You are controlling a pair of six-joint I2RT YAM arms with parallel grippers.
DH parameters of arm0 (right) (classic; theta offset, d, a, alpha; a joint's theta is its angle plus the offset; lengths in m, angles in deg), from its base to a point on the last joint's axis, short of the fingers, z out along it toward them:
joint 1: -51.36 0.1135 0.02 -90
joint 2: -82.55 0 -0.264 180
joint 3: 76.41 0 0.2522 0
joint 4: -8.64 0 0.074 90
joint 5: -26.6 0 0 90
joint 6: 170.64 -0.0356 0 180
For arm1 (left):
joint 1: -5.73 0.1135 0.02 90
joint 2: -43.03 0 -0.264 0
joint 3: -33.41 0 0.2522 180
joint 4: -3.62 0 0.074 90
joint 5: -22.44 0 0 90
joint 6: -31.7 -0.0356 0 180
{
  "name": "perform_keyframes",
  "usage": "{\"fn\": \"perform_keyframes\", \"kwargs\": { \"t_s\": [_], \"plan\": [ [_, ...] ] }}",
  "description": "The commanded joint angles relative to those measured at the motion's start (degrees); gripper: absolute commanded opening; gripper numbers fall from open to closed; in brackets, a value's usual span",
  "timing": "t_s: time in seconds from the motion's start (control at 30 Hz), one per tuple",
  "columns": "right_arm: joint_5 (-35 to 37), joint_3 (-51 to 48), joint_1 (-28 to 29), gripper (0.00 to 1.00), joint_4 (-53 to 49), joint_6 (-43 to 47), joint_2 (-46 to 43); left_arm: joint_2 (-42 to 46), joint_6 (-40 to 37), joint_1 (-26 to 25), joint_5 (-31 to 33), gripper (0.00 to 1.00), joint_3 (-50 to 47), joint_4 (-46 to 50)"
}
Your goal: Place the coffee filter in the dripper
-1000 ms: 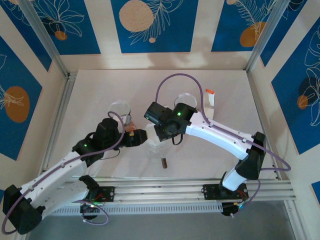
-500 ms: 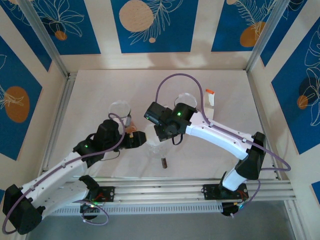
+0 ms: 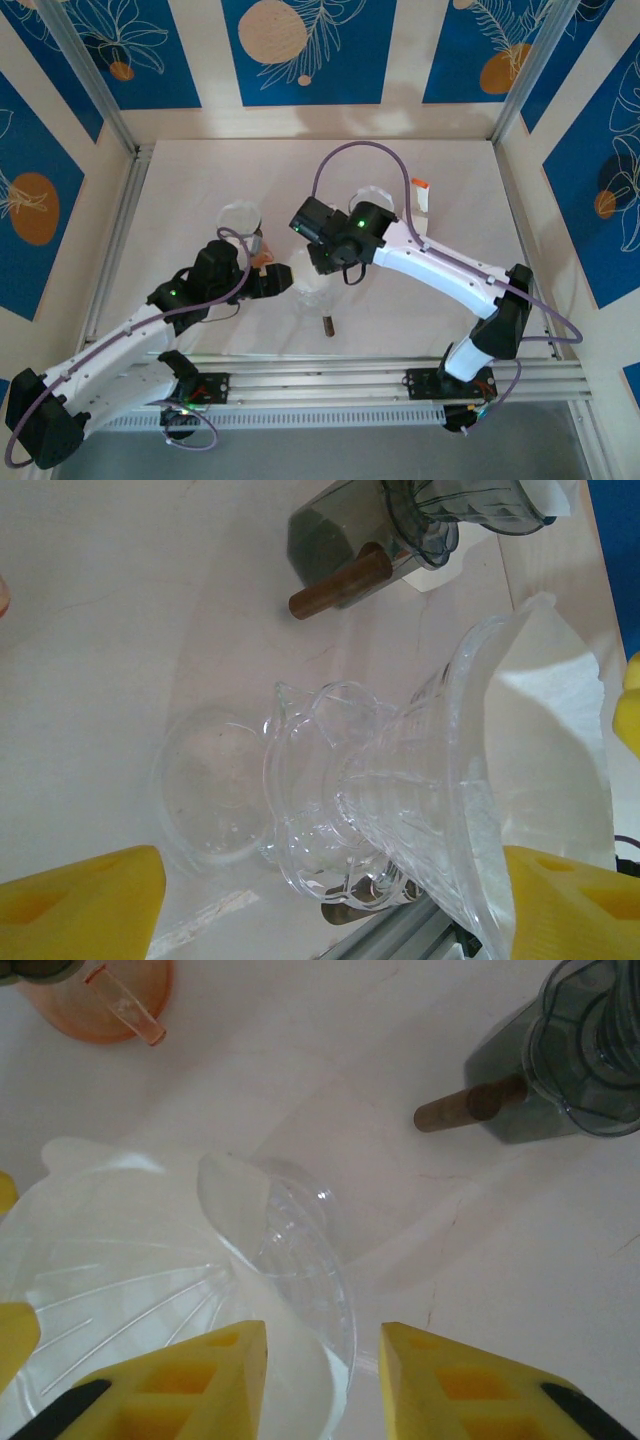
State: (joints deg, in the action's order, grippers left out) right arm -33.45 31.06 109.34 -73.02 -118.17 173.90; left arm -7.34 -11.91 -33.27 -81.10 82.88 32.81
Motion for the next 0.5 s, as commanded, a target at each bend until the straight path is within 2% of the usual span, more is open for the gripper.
{"fn": "perform_keyframes", "kwargs": {
  "t_s": [0.0, 0.4, 0.47],
  "plan": [
    [-1.3, 1.2, -0.8, 0.32, 1.3, 0.8, 0.9, -0.1, 0.0, 0.7, -1.0, 0.84, -0.6, -0.3],
    [0.7, 1.7, -1.4, 0.32, 0.1, 0.2, 3.6, -0.6, 0.3, 0.7, -1.1, 0.85, -0.8, -0.9],
    [1.3, 2.0, -1.1, 0.35, 0.5, 0.2, 2.7, -0.5, 0.4, 0.8, -1.2, 0.85, -0.8, -1.0]
  ]
}}
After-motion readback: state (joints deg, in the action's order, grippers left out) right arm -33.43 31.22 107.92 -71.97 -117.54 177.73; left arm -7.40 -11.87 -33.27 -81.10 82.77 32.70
